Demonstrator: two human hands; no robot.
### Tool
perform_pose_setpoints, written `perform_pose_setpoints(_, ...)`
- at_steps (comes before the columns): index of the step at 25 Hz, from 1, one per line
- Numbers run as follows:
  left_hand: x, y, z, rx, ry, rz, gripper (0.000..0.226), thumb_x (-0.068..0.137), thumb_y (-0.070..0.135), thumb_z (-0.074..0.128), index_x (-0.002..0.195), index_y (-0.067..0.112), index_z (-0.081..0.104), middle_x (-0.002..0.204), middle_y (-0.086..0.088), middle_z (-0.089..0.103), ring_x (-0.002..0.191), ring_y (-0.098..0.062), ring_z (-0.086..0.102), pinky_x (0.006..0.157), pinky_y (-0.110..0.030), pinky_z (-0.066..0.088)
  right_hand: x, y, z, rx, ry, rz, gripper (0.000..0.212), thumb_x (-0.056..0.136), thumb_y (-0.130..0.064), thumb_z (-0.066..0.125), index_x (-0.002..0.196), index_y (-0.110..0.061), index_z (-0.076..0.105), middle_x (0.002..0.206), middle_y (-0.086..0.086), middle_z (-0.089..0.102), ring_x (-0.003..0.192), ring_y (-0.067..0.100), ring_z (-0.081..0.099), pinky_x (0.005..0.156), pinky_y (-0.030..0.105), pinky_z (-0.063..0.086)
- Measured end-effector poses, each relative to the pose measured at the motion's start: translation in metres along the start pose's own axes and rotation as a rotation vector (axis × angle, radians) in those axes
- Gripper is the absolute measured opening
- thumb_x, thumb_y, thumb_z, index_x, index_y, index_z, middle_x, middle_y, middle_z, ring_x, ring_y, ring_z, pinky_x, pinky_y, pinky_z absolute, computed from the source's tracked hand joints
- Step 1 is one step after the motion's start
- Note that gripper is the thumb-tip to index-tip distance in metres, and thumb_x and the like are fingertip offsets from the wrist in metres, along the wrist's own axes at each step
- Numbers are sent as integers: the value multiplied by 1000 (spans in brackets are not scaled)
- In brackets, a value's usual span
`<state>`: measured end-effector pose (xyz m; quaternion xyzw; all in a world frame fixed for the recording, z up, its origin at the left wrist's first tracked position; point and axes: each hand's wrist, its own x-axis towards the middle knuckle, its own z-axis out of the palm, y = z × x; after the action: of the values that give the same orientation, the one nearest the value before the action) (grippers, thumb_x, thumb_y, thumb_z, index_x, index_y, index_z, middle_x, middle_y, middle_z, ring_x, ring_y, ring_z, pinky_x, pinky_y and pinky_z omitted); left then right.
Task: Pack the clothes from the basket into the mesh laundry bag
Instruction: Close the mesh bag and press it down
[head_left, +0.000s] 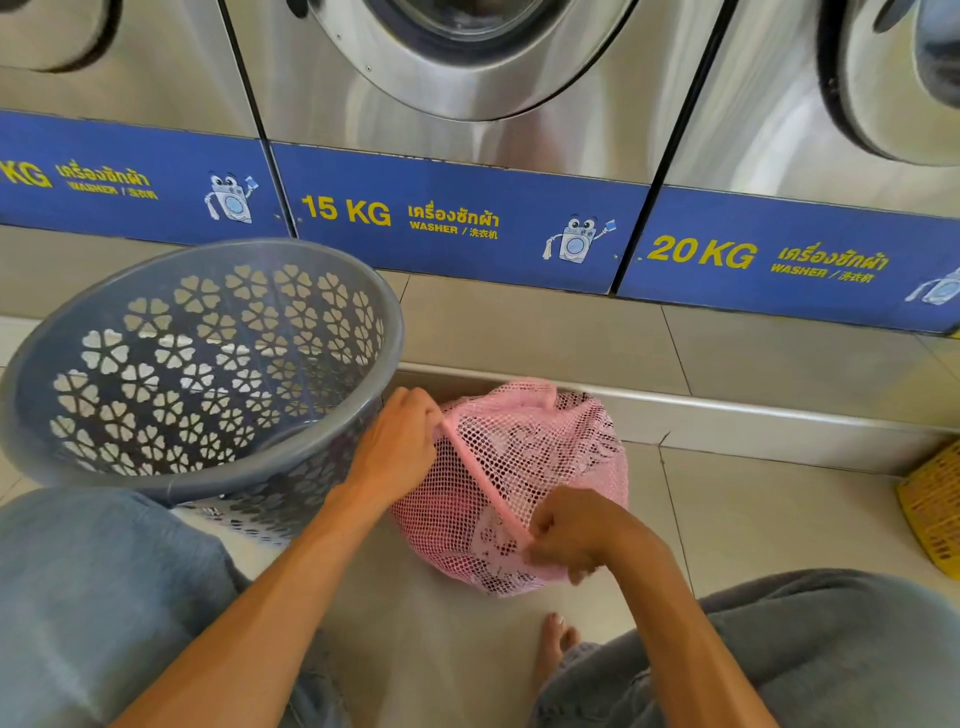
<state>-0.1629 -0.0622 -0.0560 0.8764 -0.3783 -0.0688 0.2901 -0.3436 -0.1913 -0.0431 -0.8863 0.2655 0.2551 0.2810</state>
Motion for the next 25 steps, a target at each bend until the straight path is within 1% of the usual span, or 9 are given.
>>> perform_pose_setpoints(2, 5, -2, -4, -29, 50, -2, 19, 97, 10, 49, 79, 17, 50, 94, 1, 52, 84, -20, 55, 72, -39, 48, 3, 3, 4, -73, 122, 63, 24, 88, -28, 68, 103, -10, 74, 104, 4, 75, 75, 14, 71, 76, 31, 60)
perform_pose_setpoints(4, 5, 6, -2, -59, 37, 41, 17, 98, 10, 48, 82, 14, 53, 94, 0, 53, 84, -19, 56, 74, -39, 48, 6, -7, 5, 48, 346, -24, 26, 90, -37, 66, 110, -21, 70, 111, -3, 72, 93, 15, 68, 83, 33, 55)
perform_pose_setpoints(7, -3, 15, 8, -125, -96, 114, 15, 99, 12, 49, 86, 12, 58, 94, 1, 56, 87, -15, 56, 78, -35, 49, 15, -34, 9, 273, 503, -192, 35, 95, -49, 56, 116, -23, 66, 107, -5, 73, 92, 14, 68, 79, 31, 52)
perform_pose_setpoints(10, -9, 11, 15, -97, -196, 154, 16, 97, 9, 50, 86, 11, 61, 92, 3, 59, 89, -13, 56, 79, -33, 49, 27, -44, 24, 183, 593, -172, 30, 98, -42, 53, 100, -16, 69, 90, 4, 73, 78, 22, 66, 70, 36, 55)
perform_pose_setpoints(12, -8, 4, 17, -62, -207, 134, 18, 97, 12, 50, 84, 17, 61, 92, 7, 59, 88, -10, 57, 76, -32, 48, 30, -42, 25, 185, 542, -165, 26, 97, -36, 55, 89, -15, 68, 82, 5, 71, 75, 24, 65, 68, 35, 53)
perform_pose_setpoints(15, -2, -8, 19, 24, -188, 33, 26, 97, 12, 47, 77, 27, 51, 92, 6, 57, 86, -13, 58, 74, -38, 53, 27, -42, 24, 94, 291, -181, 27, 94, -30, 60, 85, -7, 68, 88, 9, 71, 80, 23, 63, 71, 32, 50)
perform_pose_setpoints(18, 7, -18, 23, 64, -152, -49, 25, 96, 7, 45, 79, 26, 50, 97, 2, 57, 90, -18, 58, 79, -44, 53, 24, -44, 34, -87, 93, -175, 21, 92, -26, 61, 78, -10, 65, 85, 9, 69, 78, 24, 62, 59, 26, 43)
perform_pose_setpoints(21, 14, -17, 29, 62, -138, -83, 24, 94, 6, 46, 79, 23, 50, 98, 1, 57, 90, -20, 58, 80, -43, 53, 25, -47, 46, -215, 46, -175, 28, 88, -22, 62, 63, -19, 51, 71, 3, 60, 74, 24, 63, 65, 35, 56)
perform_pose_setpoints(25, 31, -10, 31, 53, -82, -91, 38, 88, 0, 48, 63, 26, 36, 86, 1, 51, 86, -24, 58, 65, -37, 43, 24, -49, 63, -307, 16, -189, 11, 88, -18, 63, 79, -13, 60, 81, 8, 67, 72, 23, 62, 71, 39, 60)
